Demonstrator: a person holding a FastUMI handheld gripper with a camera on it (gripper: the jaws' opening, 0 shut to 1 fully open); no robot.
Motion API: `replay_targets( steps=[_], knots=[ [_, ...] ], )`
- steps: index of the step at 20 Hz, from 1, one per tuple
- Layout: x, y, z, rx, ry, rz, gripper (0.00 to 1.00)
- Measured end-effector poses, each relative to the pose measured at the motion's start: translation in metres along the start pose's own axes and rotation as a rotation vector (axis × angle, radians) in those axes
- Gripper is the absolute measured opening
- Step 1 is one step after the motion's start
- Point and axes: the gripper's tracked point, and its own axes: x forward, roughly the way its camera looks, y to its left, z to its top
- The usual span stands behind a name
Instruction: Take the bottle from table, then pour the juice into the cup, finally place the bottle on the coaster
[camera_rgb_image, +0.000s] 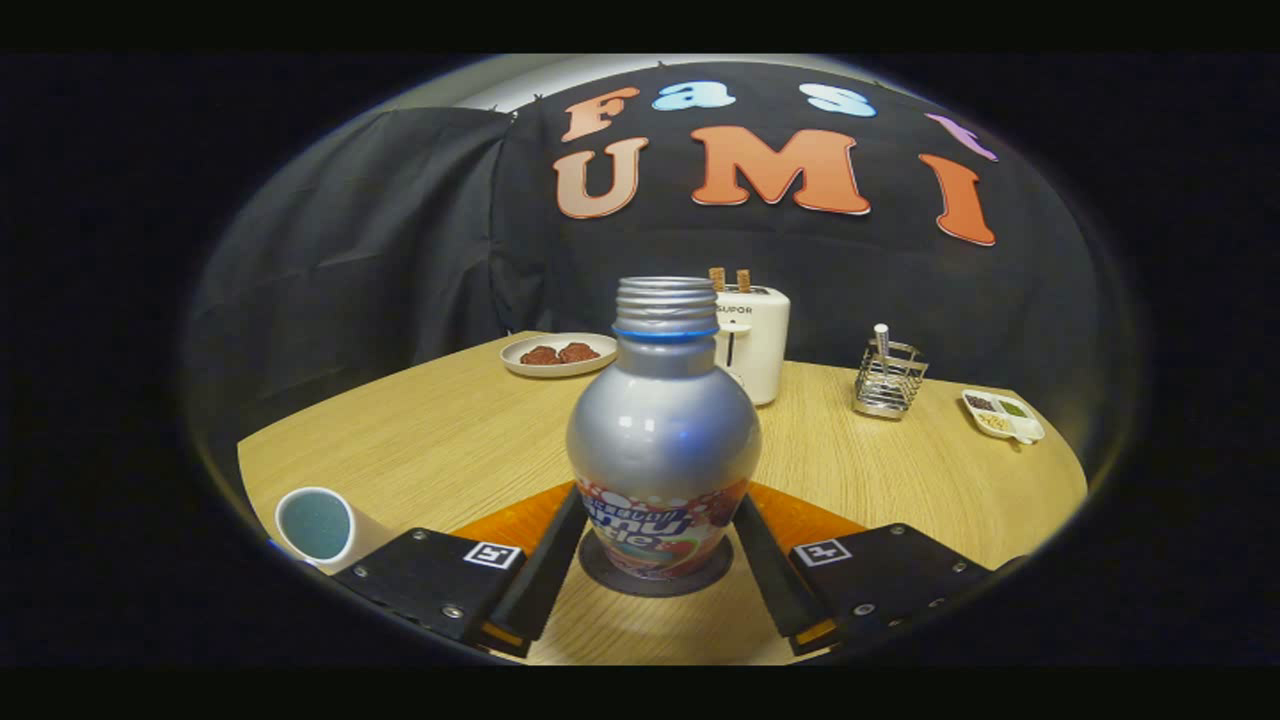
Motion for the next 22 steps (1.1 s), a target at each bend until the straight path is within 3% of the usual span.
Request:
replay_targets(
  steps=[5,15,19,22],
  knots=[
    [-0.030,0.001,0.024,-0.012,-0.065,0.004,0.97],
    [-0.133,-0.031,0.097,-0.051,-0.290,-0.078,0.97],
    [-0.179,-0.045,0.108,-0.072,-0.353,-0.093,0.97],
    [-0.211,-0.072,0.116,-0.079,-0.389,-0.149,0.97]
  ],
)
